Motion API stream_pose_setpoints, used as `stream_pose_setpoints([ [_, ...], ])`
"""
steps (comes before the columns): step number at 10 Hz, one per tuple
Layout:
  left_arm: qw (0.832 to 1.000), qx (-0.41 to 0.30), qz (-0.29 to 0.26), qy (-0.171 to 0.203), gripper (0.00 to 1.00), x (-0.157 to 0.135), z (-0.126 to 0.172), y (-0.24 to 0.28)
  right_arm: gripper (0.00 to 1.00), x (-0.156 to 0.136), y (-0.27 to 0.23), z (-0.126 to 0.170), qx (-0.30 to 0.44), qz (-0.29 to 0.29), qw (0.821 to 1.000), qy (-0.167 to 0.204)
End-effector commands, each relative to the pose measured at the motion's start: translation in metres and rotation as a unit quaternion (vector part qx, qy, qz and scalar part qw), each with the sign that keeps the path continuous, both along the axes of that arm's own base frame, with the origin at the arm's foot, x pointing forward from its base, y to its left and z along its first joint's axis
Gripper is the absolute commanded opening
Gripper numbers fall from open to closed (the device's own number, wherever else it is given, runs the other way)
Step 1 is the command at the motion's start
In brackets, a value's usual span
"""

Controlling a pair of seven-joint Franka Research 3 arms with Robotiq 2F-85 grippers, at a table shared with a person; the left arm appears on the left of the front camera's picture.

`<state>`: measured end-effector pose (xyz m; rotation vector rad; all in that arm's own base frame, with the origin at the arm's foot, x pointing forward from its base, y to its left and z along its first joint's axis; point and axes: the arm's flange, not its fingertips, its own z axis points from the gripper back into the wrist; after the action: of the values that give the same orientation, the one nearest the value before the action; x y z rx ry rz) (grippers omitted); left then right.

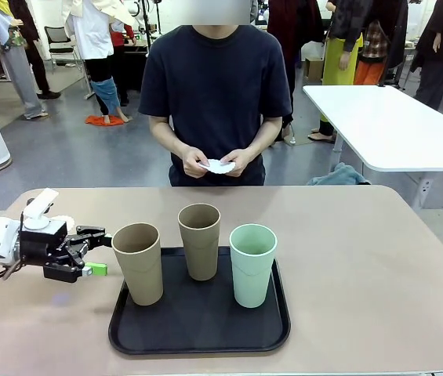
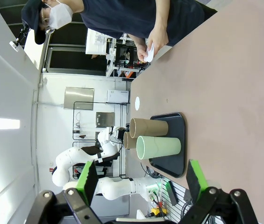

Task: Place coasters on the table and set cups on them.
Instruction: Pick up one Reusable plastic cup and place it on a coaster set by the human.

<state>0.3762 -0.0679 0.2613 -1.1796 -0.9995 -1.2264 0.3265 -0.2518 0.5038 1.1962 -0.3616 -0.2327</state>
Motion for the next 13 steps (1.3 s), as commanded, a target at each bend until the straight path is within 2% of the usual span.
stream_pose_setpoints([
  [1, 1.000, 0.001, -0.001, -0.001, 1.00, 0.000, 0.000, 0.002, 1.00, 0.000, -0.001, 0.000, 0.005, 0.002, 1.000, -0.004],
  [2, 1.000, 0.000, 0.000, 0.000, 1.00, 0.000, 0.000, 0.000, 1.00, 0.000, -0.001, 0.000, 0.005, 0.002, 1.000, -0.004],
  [6, 0.995, 0.091, -0.004, -0.044, 1.00, 0.006, 0.002, -0.018, 1.00, 0.000, -0.001, 0.000, 0.005, 0.002, 1.000, -0.004],
  [8, 0.992, 0.103, 0.008, -0.066, 1.00, 0.010, 0.004, -0.028, 1.00, 0.000, -0.001, 0.000, 0.005, 0.002, 1.000, -0.004],
  [13, 0.995, 0.094, -0.011, -0.042, 1.00, 0.009, 0.001, -0.033, 1.00, 0.000, -0.001, 0.000, 0.005, 0.002, 1.000, -0.004],
])
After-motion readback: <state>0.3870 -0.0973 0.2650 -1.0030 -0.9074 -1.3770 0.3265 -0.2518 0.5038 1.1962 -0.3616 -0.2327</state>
